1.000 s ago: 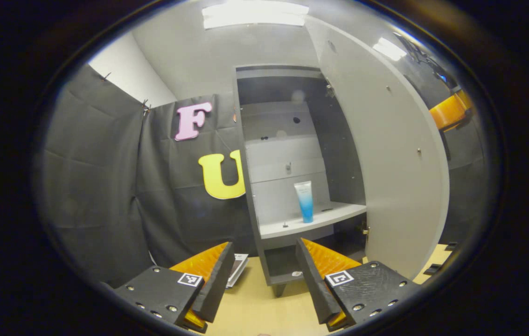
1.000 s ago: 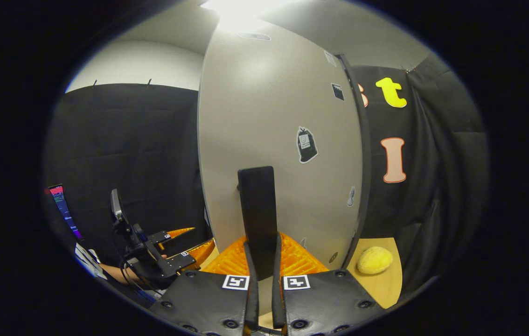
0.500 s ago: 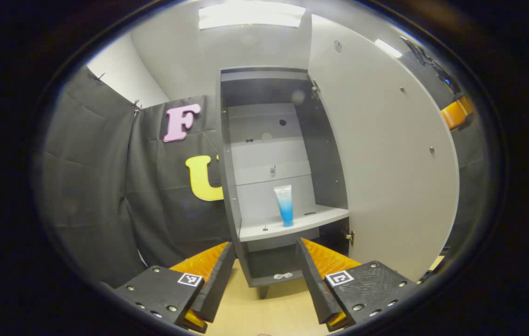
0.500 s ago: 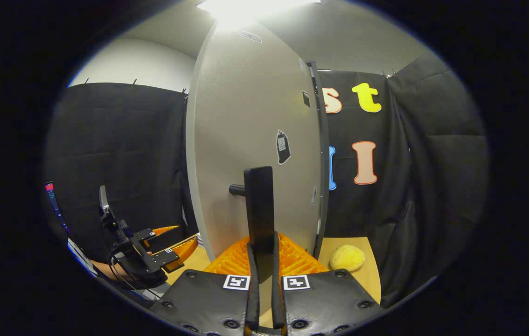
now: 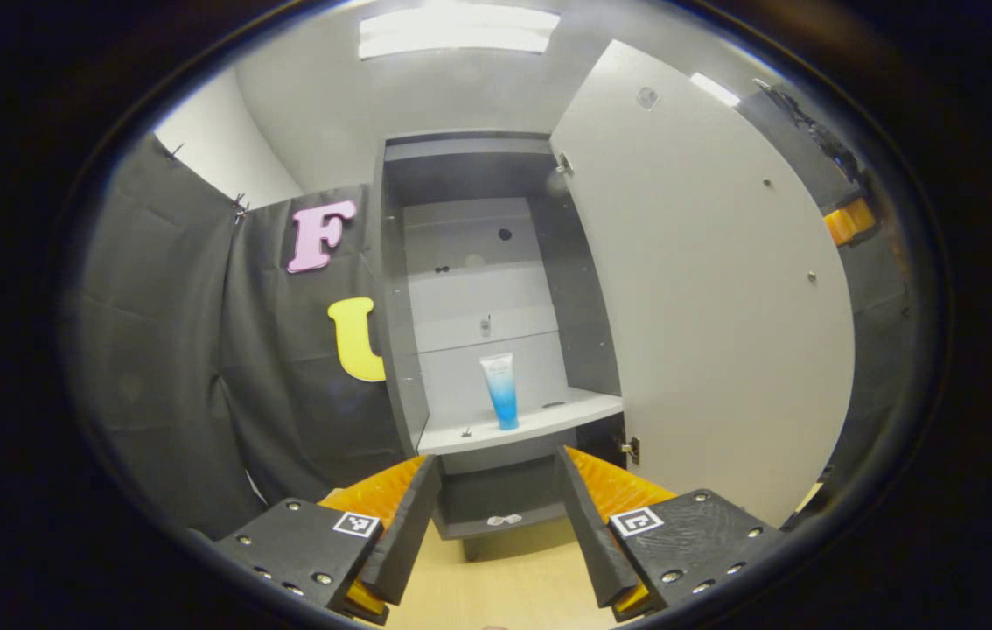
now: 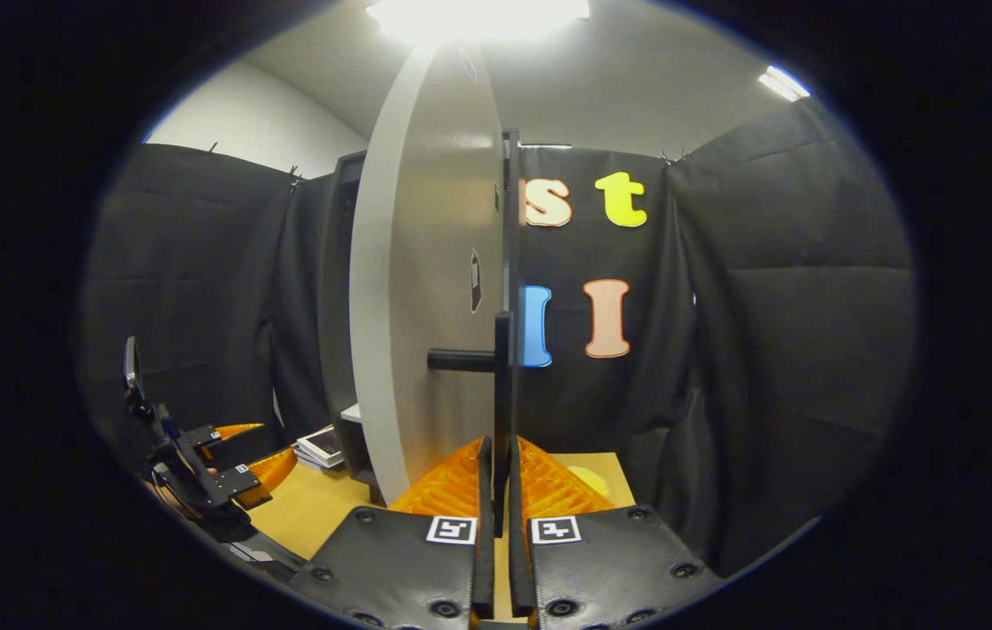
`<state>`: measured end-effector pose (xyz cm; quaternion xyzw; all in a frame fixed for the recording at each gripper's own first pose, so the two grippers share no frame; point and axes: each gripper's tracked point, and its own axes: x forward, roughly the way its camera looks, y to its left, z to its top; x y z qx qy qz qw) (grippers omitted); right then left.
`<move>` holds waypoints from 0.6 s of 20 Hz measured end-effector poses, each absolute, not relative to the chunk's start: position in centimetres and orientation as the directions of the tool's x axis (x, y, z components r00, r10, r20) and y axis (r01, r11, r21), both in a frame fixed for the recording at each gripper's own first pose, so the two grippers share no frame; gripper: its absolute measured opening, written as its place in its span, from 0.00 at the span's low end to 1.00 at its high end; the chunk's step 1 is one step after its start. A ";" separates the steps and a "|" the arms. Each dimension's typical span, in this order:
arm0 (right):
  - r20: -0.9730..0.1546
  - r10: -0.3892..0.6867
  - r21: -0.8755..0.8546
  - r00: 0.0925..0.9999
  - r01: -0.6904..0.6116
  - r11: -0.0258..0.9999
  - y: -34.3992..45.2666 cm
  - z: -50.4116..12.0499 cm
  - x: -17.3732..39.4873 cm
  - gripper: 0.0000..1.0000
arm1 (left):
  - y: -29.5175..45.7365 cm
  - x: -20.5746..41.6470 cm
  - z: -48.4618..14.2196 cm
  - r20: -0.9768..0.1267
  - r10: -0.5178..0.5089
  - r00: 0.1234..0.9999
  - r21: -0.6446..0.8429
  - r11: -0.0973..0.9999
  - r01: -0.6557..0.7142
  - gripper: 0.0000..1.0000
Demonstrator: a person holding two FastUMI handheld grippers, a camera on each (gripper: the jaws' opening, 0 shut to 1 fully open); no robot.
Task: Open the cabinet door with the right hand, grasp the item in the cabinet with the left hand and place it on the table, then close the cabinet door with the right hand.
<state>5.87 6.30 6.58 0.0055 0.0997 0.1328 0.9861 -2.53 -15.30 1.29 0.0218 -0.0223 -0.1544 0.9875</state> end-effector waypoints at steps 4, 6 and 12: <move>-0.182 0.319 0.105 0.930 -0.304 0.947 6.9 6.6 5.2 0.10 | -16.5 -2.9 1.4 0.035 -0.302 0.953 0.055 0.953 0.299 0.80; -0.180 0.328 0.120 0.927 -0.311 0.943 6.3 6.8 4.4 0.11 | -17.3 -2.9 1.4 0.030 -0.299 0.954 0.056 0.953 0.297 0.80; -0.153 0.326 0.104 0.933 -0.313 0.944 1.9 7.6 2.3 0.17 | -20.7 -1.6 2.3 0.037 -0.282 0.959 0.042 0.959 0.280 0.80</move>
